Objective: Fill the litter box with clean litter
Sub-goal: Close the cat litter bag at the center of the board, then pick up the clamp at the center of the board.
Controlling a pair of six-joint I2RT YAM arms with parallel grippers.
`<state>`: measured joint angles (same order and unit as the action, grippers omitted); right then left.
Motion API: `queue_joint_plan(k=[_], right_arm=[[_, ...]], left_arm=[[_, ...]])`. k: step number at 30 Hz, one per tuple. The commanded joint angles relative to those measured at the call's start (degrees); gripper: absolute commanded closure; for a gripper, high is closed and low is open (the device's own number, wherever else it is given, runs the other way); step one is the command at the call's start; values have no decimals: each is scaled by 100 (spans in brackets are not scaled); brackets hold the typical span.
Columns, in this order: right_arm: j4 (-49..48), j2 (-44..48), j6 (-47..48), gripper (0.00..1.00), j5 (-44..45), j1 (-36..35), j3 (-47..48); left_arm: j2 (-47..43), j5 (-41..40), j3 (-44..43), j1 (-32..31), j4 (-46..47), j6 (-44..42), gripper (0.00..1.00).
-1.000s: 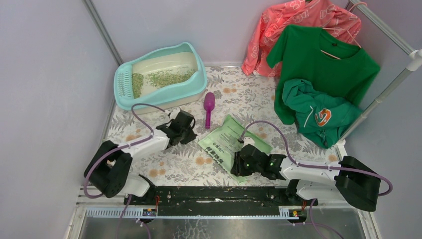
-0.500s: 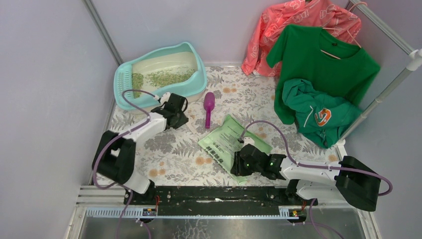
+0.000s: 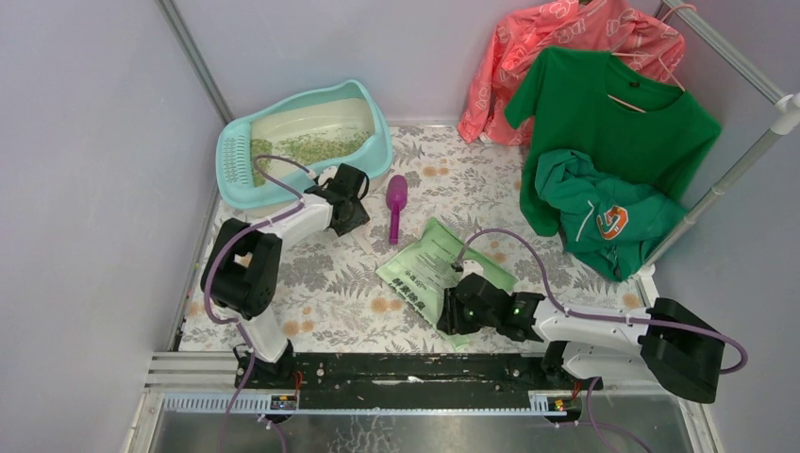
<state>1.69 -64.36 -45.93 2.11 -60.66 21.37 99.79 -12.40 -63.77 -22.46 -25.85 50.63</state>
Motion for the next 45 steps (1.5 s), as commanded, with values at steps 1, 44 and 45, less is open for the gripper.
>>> queue_joint_plan(k=[1, 44, 45], right_arm=[[965, 153, 301, 57, 173, -24, 225], [1055, -6275, 3344, 45, -2413, 1865, 7832], [1003, -6312, 3319, 45, -2489, 1863, 7832]], left_arm=[[-143, 62, -137, 14, -116, 34, 50], [-2031, 1196, 1557, 1481, 447, -291, 49], [-2029, 1196, 1558, 1489, 453, -291, 49]])
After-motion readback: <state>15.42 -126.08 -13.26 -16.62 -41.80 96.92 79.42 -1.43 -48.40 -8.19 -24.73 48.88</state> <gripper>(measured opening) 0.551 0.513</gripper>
